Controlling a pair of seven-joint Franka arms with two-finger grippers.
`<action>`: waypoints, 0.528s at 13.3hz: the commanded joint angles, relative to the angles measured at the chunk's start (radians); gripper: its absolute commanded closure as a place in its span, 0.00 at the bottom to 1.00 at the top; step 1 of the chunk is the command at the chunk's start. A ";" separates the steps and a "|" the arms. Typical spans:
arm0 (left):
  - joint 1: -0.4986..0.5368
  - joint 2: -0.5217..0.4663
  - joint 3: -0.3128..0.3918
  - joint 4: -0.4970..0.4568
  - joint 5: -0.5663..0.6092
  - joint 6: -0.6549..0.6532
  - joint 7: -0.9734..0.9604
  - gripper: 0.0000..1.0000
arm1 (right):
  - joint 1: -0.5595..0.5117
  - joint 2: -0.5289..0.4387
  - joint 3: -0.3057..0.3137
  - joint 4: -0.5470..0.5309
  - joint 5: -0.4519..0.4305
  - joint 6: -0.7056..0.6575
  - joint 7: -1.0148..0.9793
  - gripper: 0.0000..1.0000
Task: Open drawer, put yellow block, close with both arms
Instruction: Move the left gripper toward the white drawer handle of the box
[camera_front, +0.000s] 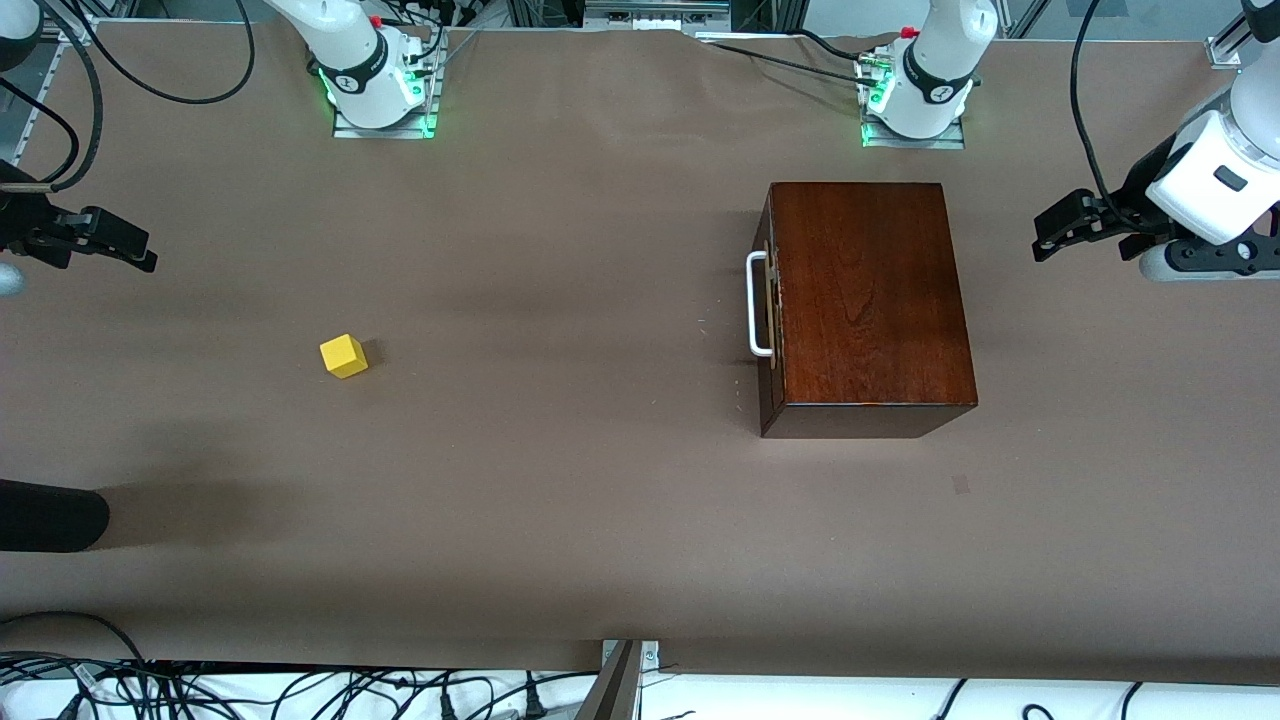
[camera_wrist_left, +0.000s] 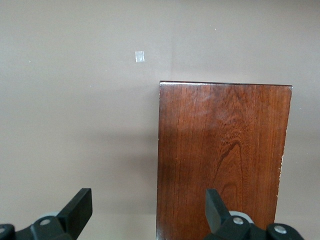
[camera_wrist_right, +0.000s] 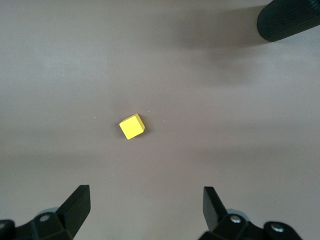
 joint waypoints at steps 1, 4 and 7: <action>-0.004 -0.028 -0.011 -0.012 0.011 -0.011 0.015 0.00 | -0.006 -0.003 0.009 0.004 -0.014 -0.017 0.014 0.00; -0.004 -0.021 -0.014 0.011 0.018 -0.011 0.012 0.00 | -0.004 -0.003 0.009 0.005 -0.016 -0.017 0.013 0.00; -0.001 -0.013 -0.013 0.018 0.024 -0.008 0.020 0.00 | -0.004 -0.003 0.009 0.004 -0.016 -0.017 0.014 0.00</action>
